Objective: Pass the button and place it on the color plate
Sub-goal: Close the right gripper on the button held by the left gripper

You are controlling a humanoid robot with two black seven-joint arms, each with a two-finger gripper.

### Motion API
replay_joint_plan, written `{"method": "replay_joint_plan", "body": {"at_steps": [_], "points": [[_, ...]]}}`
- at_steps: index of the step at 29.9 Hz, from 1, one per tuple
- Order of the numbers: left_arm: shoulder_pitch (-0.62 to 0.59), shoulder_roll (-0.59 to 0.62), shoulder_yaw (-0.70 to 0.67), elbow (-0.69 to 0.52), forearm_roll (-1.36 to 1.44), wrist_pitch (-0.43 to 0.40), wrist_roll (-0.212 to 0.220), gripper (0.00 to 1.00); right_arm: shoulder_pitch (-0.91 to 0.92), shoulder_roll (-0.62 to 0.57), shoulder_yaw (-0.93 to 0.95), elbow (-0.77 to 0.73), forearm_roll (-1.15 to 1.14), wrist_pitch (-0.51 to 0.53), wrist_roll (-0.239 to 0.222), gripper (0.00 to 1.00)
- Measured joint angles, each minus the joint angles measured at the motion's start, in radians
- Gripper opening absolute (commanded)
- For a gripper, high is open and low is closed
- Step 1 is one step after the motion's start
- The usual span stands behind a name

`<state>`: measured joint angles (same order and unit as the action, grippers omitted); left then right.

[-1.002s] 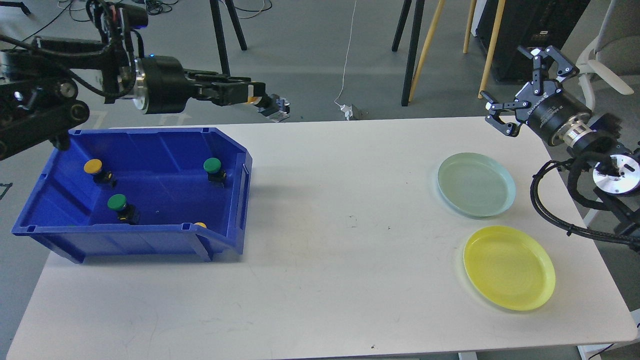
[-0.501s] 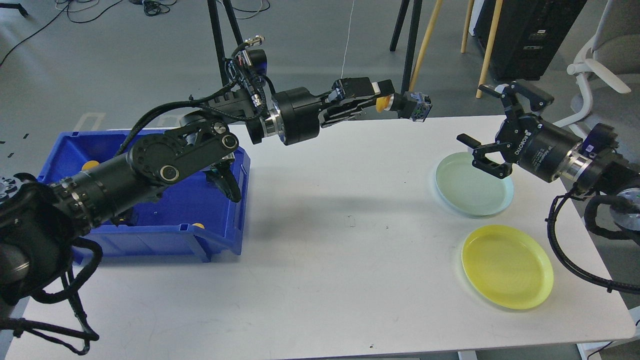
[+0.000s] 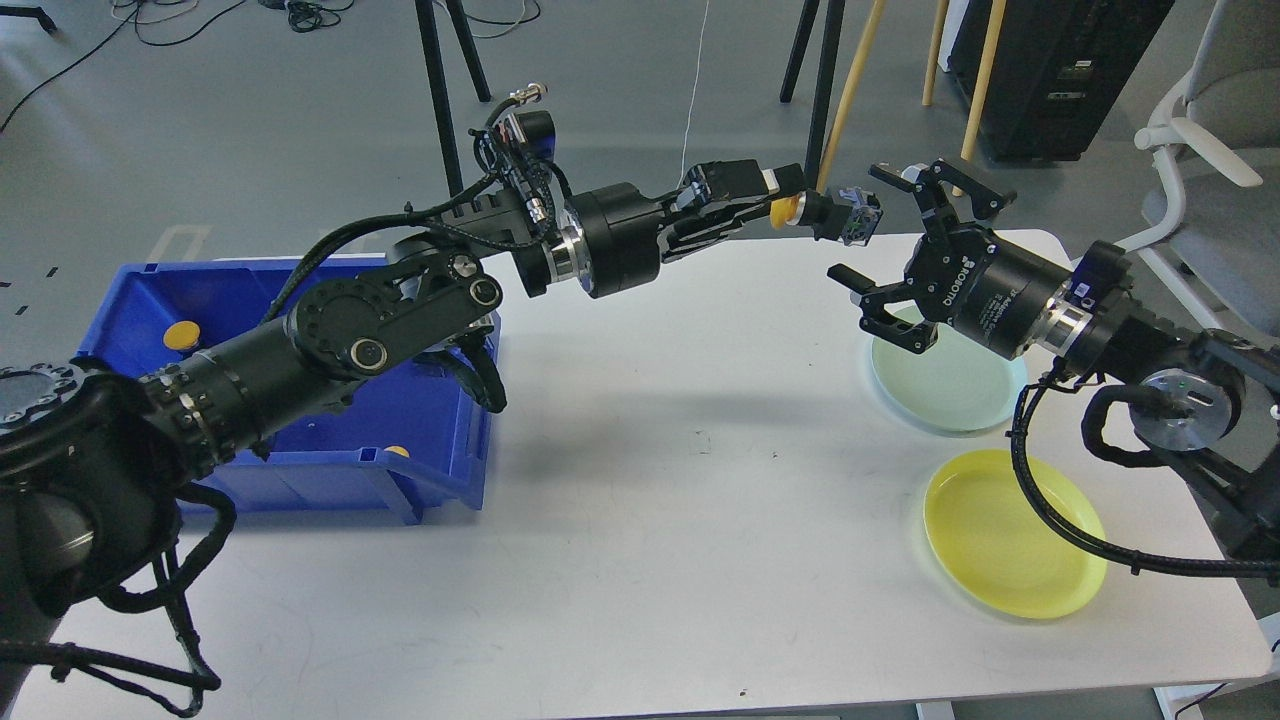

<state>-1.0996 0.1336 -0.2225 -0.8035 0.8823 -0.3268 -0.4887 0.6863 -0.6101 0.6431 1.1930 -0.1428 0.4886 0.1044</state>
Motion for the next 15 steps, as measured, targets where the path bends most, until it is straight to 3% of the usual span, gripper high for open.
{"method": "replay_joint_plan", "body": {"at_steps": [15], "points": [[0.015, 0.008, 0.000, 0.000, 0.000, 0.000, 0.000, 0.12, 0.003, -0.012, -0.018, 0.058, 0.005, 0.000, 0.003, 0.86]]}}
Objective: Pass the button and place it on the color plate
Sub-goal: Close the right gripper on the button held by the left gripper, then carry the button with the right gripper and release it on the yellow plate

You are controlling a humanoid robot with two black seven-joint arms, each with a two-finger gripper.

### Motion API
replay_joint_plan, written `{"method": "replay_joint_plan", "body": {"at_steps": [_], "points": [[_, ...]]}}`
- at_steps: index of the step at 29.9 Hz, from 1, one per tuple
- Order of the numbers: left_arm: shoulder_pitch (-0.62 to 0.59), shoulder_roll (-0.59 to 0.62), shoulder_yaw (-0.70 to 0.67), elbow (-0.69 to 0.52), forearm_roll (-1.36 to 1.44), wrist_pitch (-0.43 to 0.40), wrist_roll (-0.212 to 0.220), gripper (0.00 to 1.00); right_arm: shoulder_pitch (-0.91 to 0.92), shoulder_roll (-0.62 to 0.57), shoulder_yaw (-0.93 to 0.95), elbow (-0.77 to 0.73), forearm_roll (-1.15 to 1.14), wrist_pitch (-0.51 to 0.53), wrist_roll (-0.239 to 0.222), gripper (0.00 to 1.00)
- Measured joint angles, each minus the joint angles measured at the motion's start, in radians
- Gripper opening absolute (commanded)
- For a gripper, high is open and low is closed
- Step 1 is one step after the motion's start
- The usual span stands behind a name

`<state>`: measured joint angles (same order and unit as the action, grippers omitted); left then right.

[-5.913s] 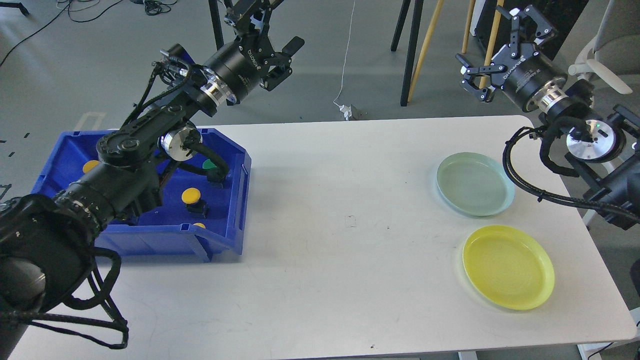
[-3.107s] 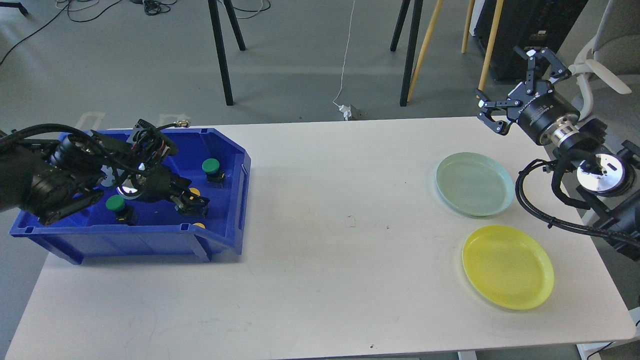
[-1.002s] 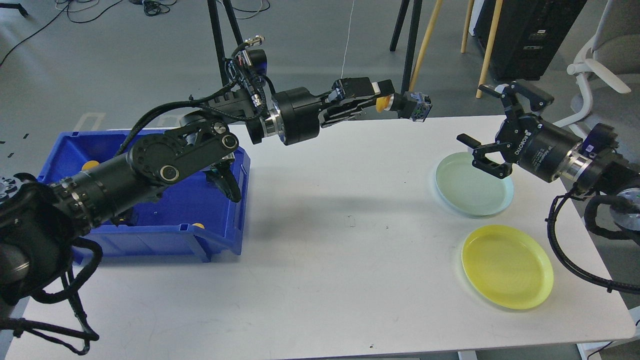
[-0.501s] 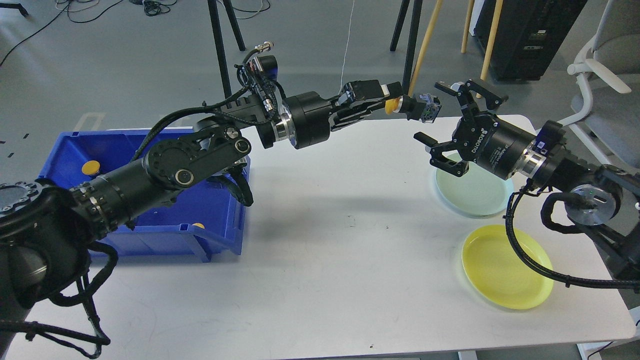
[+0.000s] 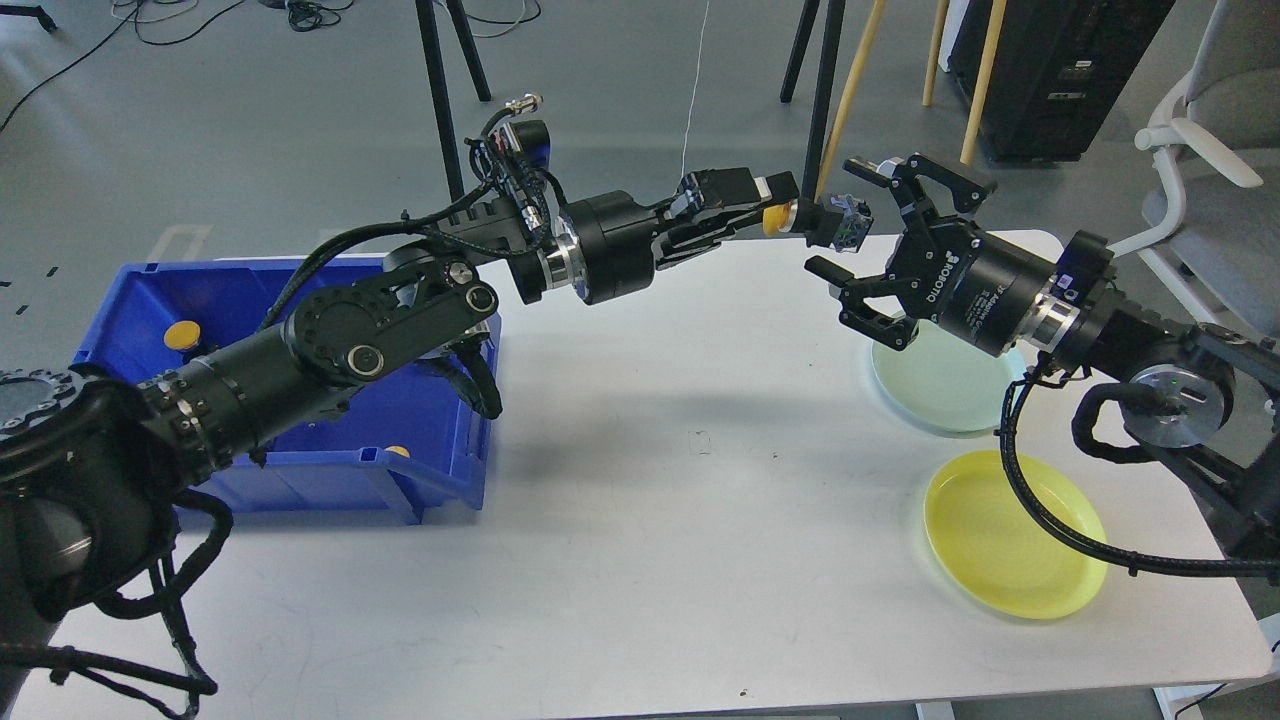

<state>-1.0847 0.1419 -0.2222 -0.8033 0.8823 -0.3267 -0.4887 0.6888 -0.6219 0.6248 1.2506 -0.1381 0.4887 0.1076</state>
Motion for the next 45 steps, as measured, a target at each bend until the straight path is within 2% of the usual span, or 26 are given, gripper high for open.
{"method": "replay_joint_plan", "body": {"at_steps": [6, 11, 14, 20, 23, 27, 28, 32, 34, 35, 39, 45], "points": [[0.002, 0.004, 0.000, 0.001, 0.000, 0.000, 0.000, 0.12, 0.000, -0.004, 0.002, 0.001, 0.000, 0.000, 0.001, 0.76], [0.007, 0.008, 0.000, 0.001, 0.000, -0.001, 0.000, 0.12, -0.003, -0.003, 0.002, 0.000, 0.000, 0.000, 0.001, 0.62], [0.008, 0.009, 0.000, 0.001, 0.000, -0.002, 0.000, 0.12, -0.003, -0.001, 0.003, 0.000, 0.000, 0.000, 0.001, 0.48], [0.008, 0.010, -0.003, -0.001, -0.001, -0.002, 0.000, 0.12, -0.003, -0.001, 0.003, -0.001, -0.002, 0.000, 0.001, 0.11], [0.009, 0.008, -0.004, -0.001, -0.001, -0.003, 0.000, 0.12, -0.003, 0.000, 0.003, -0.001, -0.003, 0.000, 0.001, 0.07], [0.009, 0.006, -0.004, -0.003, -0.001, -0.005, 0.000, 0.13, -0.001, 0.000, 0.003, -0.001, -0.003, 0.000, -0.002, 0.07], [0.009, 0.006, -0.004, -0.004, 0.000, -0.006, 0.000, 0.17, -0.001, 0.000, 0.003, -0.001, -0.003, 0.000, -0.002, 0.07], [0.013, 0.006, -0.008, -0.016, -0.001, -0.008, 0.000, 0.44, 0.000, -0.003, 0.003, 0.000, -0.004, 0.000, -0.002, 0.07], [0.018, 0.006, -0.025, -0.022, -0.002, -0.010, 0.001, 0.63, 0.001, -0.004, 0.003, 0.002, -0.004, 0.000, -0.001, 0.07], [0.022, 0.005, -0.037, -0.024, -0.003, -0.012, 0.001, 0.68, 0.002, -0.005, 0.004, 0.003, -0.004, 0.001, -0.001, 0.07], [0.031, 0.003, -0.071, -0.034, -0.008, -0.016, 0.001, 0.80, 0.001, -0.008, 0.002, 0.004, -0.005, 0.001, -0.001, 0.07], [0.032, 0.009, -0.080, -0.042, -0.011, -0.017, 0.000, 0.84, -0.001, -0.008, -0.001, 0.004, -0.008, 0.000, -0.003, 0.06]]}}
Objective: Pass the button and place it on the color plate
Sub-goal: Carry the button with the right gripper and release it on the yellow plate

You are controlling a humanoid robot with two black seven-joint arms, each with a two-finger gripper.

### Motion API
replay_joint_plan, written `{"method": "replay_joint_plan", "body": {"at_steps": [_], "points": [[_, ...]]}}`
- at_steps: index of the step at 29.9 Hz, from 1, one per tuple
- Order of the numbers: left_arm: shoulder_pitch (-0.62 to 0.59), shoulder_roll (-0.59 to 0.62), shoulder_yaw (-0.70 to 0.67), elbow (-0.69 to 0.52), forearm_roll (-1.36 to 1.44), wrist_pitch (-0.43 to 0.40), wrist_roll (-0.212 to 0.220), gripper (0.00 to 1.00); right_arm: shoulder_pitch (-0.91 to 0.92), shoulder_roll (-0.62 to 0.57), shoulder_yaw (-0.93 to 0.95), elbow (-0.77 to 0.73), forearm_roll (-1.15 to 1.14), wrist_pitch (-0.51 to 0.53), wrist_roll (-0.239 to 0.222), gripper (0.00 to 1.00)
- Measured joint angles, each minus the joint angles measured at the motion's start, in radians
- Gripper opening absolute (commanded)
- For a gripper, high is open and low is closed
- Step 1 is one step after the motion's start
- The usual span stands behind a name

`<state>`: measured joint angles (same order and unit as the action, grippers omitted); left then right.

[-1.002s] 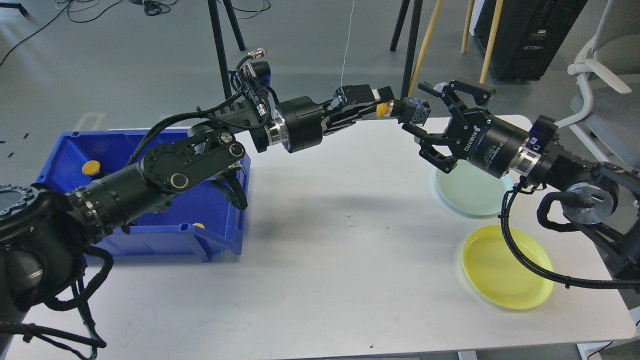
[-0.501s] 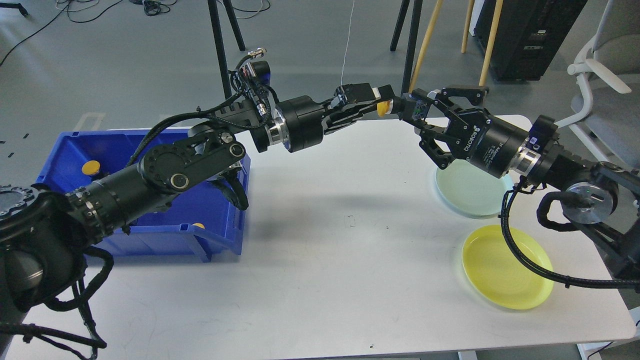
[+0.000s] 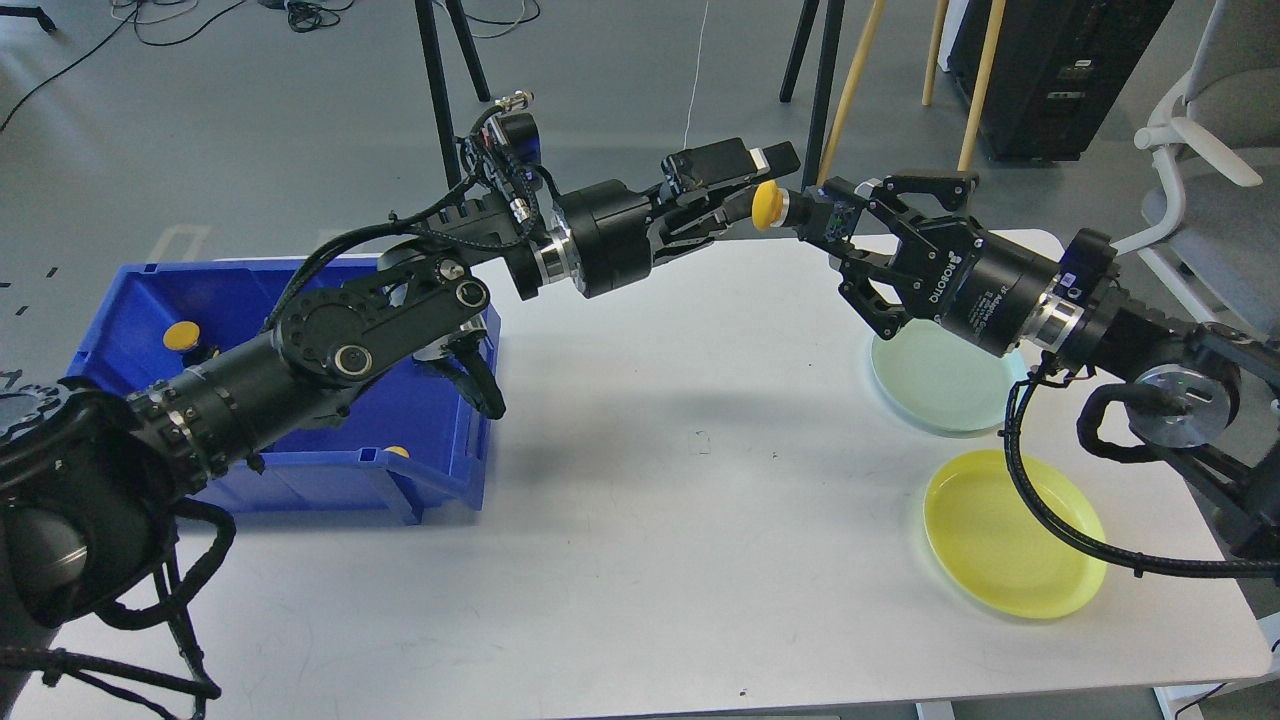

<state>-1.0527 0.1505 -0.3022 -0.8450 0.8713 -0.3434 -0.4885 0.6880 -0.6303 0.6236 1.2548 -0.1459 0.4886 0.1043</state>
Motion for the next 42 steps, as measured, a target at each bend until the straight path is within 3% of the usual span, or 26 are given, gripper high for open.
{"method": "replay_joint_plan", "body": {"at_steps": [7, 16, 20, 25, 26, 28, 32, 36, 42], "points": [[0.010, 0.012, -0.022, 0.001, -0.001, 0.001, -0.001, 0.85, -0.083, -0.066, 0.078, 0.010, 0.071, -0.001, 0.011, 0.06], [0.025, 0.027, -0.035, 0.001, 0.000, 0.000, 0.000, 0.89, -0.741, -0.076, 0.460, 0.190, 0.311, -0.017, 0.013, 0.05], [0.020, 0.031, -0.019, 0.001, 0.005, -0.013, 0.000, 0.94, -0.938, -0.042, 0.496, 0.228, 0.442, -0.173, 0.011, 0.05], [-0.058, 0.119, 0.037, 0.001, 0.056, -0.070, 0.000, 0.94, -0.996, -0.006, 0.505, 0.234, 0.569, -0.341, 0.011, 0.07], [-0.096, 0.151, 0.087, 0.001, 0.078, -0.083, 0.000, 0.95, -0.998, -0.004, 0.506, 0.234, 0.587, -0.351, 0.011, 0.12], [-0.182, 0.217, 0.220, 0.004, 0.127, -0.095, 0.000, 0.97, -0.999, 0.001, 0.509, 0.234, 0.625, -0.369, 0.011, 0.45], [-0.303, 0.352, 0.543, 0.007, 0.279, -0.098, 0.000, 0.97, -0.999, 0.010, 0.514, 0.232, 0.659, -0.391, 0.010, 0.69], [-0.322, 0.452, 0.716, 0.002, 0.499, -0.095, 0.000, 0.97, -0.997, 0.032, 0.516, 0.229, 0.663, -0.393, 0.009, 0.97], [-0.249, 0.542, 0.749, 0.003, 0.678, -0.091, 0.000, 0.97, -0.978, 0.044, 0.549, 0.236, 0.663, -0.365, 0.006, 0.97]]}}
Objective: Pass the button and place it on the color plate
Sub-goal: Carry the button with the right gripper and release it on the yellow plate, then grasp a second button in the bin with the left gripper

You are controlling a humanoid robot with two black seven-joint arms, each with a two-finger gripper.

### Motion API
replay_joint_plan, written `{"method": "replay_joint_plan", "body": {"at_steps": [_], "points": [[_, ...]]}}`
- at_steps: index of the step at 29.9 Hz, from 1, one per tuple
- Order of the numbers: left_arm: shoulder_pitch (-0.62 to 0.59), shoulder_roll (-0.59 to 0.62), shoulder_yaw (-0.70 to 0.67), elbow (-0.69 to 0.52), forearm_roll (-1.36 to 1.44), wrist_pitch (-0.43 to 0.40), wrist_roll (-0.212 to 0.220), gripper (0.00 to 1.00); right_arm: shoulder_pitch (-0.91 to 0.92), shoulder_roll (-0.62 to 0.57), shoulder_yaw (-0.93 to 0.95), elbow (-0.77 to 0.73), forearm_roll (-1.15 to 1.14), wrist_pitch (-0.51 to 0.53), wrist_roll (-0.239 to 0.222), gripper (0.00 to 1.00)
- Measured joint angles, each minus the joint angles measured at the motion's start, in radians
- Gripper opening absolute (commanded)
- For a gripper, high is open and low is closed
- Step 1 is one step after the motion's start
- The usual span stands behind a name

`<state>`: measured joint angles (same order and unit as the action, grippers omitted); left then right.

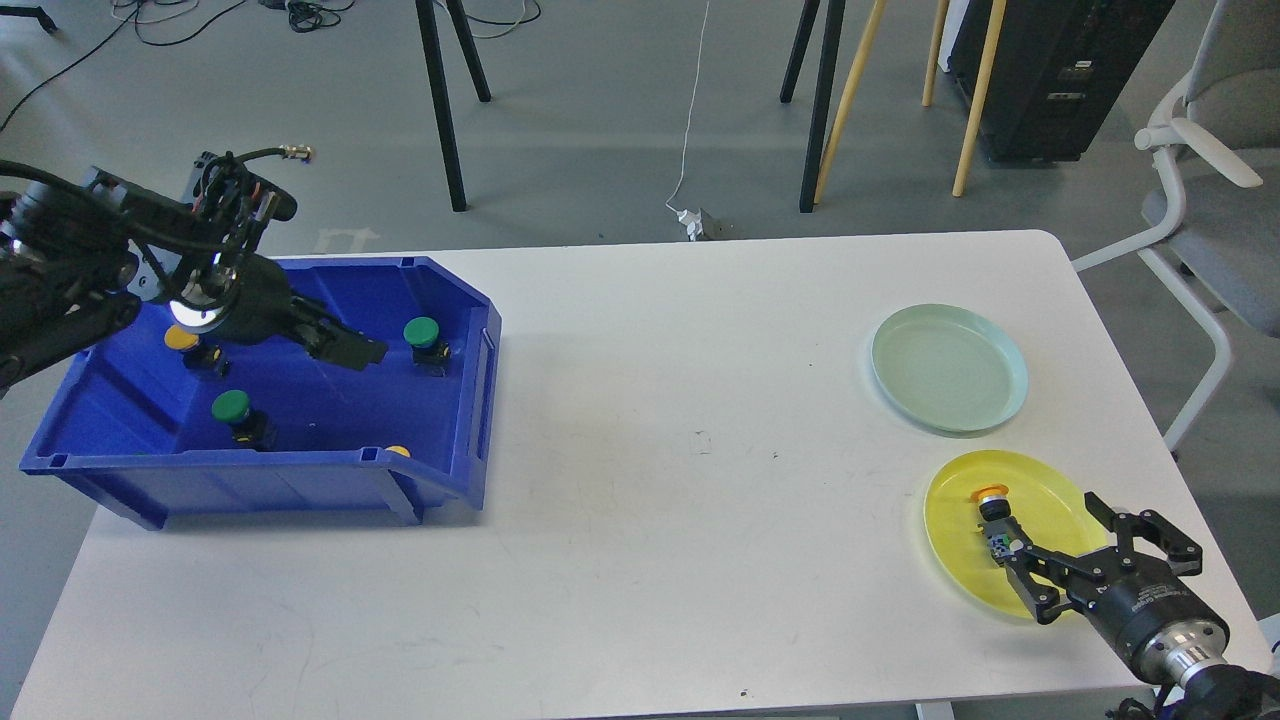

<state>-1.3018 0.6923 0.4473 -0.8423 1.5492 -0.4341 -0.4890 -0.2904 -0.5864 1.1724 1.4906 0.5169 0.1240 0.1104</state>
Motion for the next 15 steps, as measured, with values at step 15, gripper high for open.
{"method": "replay_joint_plan", "body": {"at_steps": [15], "points": [[0.158, 0.000, 0.002, 0.212, 0.056, 0.096, 0.000, 0.96, 0.243, -0.070, 0.095, 0.010, -0.015, 0.079, -0.008, 0.97]]}}
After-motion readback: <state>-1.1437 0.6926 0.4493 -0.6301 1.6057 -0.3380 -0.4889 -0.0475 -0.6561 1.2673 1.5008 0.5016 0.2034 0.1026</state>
